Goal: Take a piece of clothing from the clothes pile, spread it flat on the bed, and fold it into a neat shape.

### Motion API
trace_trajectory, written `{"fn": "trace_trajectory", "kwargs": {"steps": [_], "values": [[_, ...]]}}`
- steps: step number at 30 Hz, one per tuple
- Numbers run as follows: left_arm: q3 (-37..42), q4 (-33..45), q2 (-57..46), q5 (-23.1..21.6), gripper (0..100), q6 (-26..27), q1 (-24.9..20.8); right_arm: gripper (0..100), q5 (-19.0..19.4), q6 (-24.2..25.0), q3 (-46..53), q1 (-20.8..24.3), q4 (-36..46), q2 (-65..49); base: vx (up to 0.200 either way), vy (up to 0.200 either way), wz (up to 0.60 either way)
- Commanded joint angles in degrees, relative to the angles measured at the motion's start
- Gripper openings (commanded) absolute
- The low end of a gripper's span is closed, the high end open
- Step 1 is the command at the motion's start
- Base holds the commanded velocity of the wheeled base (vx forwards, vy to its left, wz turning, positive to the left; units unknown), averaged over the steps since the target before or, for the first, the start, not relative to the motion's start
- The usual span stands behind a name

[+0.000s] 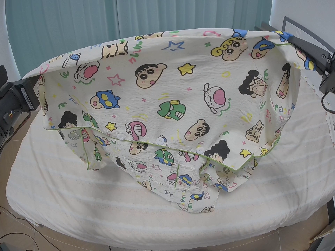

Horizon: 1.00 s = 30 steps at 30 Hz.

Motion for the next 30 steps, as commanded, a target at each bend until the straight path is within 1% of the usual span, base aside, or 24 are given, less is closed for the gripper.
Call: {"fn": "trace_trajectory", "kwargs": {"steps": [1, 9, 23, 30], "values": [[-0.08, 0.00, -0.10, -0.07, 0, -0.01, 0.10, 0, 0.02, 0.01, 0.05, 0.50, 0.01, 0.09, 0.000, 0.000, 0.00], [-0.08, 0.09, 0.08, -0.34, 0, 0.08, 0.54, 0, 0.02, 0.01, 0.05, 0.50, 0.01, 0.18, 0.000, 0.000, 0.00], [-0.52, 0.18, 0.26, -0.51, 0, 0.17, 0.89, 0, 0.19, 0.01, -0.03, 0.59, 0.01, 0.35, 0.000, 0.200, 0.00], [-0.87, 0.18, 0.61, -0.51, 0, 0.17, 2.56, 0, 0.19, 0.01, -0.12, 1.38, 0.01, 0.44, 0.000, 0.200, 0.00]]}}
